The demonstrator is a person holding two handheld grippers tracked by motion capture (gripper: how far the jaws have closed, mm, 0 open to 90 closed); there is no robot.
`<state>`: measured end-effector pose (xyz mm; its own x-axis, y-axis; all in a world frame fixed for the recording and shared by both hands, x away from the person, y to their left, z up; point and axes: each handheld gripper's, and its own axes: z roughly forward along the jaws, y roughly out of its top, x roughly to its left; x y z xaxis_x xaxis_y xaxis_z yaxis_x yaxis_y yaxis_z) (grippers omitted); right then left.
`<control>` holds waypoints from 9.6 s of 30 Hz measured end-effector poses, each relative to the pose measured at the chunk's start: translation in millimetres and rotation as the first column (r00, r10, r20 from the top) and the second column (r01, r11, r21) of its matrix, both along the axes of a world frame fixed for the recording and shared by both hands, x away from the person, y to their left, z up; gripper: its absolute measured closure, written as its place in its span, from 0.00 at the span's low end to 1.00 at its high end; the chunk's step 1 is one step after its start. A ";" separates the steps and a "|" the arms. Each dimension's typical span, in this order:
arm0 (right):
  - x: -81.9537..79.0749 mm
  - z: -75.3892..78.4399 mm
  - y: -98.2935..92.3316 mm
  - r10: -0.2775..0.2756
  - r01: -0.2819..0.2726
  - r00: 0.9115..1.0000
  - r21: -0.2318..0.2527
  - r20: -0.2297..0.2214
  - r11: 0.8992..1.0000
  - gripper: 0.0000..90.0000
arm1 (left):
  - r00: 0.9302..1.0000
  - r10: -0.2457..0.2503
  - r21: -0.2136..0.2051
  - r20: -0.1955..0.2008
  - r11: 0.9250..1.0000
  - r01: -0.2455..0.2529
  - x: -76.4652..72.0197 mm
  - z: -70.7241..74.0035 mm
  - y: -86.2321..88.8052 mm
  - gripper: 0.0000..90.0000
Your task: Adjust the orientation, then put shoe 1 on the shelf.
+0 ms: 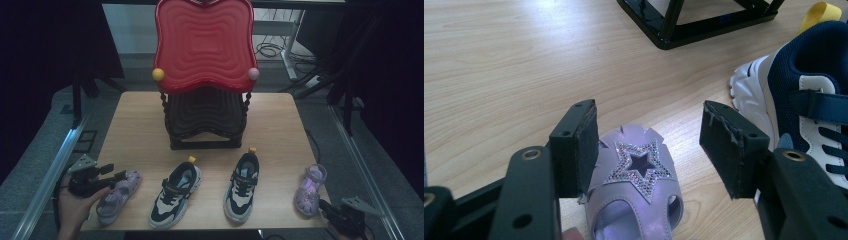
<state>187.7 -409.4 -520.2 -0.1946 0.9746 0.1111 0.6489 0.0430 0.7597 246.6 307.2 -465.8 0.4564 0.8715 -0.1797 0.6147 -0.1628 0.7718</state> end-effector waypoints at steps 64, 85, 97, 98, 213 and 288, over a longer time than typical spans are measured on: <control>16.1 -2.5 58.4 0.139 -0.140 0.990 -0.012 -0.009 0.990 1.00 | 1.000 0.002 0.004 -0.030 1.000 -0.002 0.4 -4.3 2.1 0.44; 30.8 -4.3 83.1 0.097 -0.096 0.995 -0.066 0.000 0.993 1.00 | 1.000 0.002 0.006 -0.029 1.000 -0.002 0.6 -5.6 2.1 0.44; 39.4 -6.1 98.9 0.094 -0.093 0.996 -0.113 0.007 0.989 1.00 | 0.999 0.000 0.008 -0.038 1.000 0.000 1.3 -7.8 1.6 0.44; 39.3 -6.8 100.0 0.093 -0.091 0.996 -0.112 0.008 0.989 1.00 | 0.999 0.000 0.008 -0.038 1.000 0.000 1.3 -7.8 1.6 0.44; 18.6 33.0 43.2 0.080 -0.100 0.975 0.090 0.207 0.991 0.62 | 0.984 -0.078 0.007 -0.159 0.997 0.081 -61.0 -39.0 -7.7 0.81; 19.7 27.5 8.5 0.226 -0.239 0.970 0.181 0.093 0.954 0.95 | 0.997 -0.062 -0.196 -0.049 0.979 0.051 -44.8 -21.3 21.9 0.93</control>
<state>207.4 -400.8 -492.7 -0.4272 0.8638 0.2671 0.5828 0.0372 0.8118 201.8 329.1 -487.1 0.4886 0.7907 -0.3689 0.6508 -0.0487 0.7577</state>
